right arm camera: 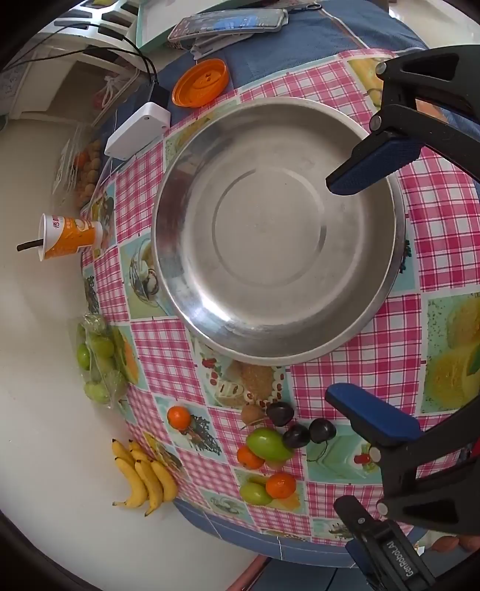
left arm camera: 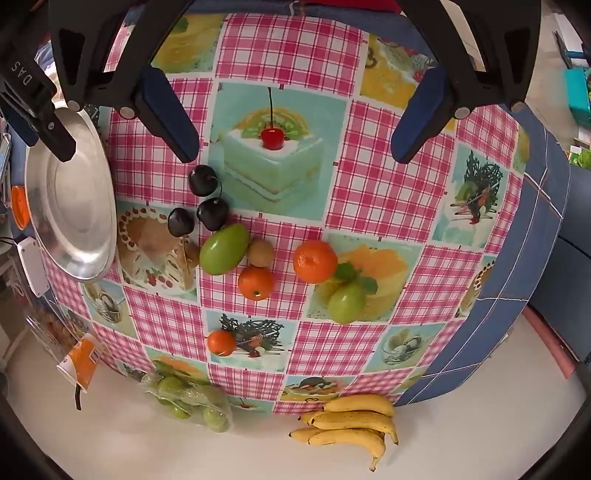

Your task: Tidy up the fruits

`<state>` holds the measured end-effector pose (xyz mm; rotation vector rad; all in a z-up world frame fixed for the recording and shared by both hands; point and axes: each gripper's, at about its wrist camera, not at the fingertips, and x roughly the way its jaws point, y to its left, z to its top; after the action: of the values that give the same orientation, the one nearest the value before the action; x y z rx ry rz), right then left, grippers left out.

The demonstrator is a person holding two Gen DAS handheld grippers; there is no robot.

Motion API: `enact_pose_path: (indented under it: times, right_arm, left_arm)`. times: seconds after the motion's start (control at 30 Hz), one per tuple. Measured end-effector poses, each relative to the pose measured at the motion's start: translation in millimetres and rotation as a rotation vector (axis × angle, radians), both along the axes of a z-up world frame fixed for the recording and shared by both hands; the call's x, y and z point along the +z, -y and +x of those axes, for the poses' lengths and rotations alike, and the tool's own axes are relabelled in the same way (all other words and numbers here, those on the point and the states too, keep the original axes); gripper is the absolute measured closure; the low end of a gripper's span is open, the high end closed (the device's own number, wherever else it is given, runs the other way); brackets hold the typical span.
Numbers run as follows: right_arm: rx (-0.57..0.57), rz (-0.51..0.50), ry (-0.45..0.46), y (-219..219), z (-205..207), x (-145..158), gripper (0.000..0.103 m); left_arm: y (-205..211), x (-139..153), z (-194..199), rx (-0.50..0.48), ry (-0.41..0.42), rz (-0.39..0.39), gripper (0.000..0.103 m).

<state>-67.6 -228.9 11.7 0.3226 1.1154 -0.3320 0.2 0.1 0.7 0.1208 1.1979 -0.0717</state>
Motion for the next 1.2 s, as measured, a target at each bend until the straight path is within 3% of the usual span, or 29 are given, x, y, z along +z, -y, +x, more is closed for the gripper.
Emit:
enact_pose_path:
  times: [0.2, 1.2]
  right_arm:
    - [-0.005, -0.012, -0.007, -1, 0, 0, 0.0]
    - [0.005, -0.019, -0.002, -2, 0, 3, 0.0]
  left_arm:
    - [0, -6, 2, -0.013, -0.017, -0.047, 0.0]
    - [-1, -13, 9, -0.001, -0.071, -0.046, 0.0]
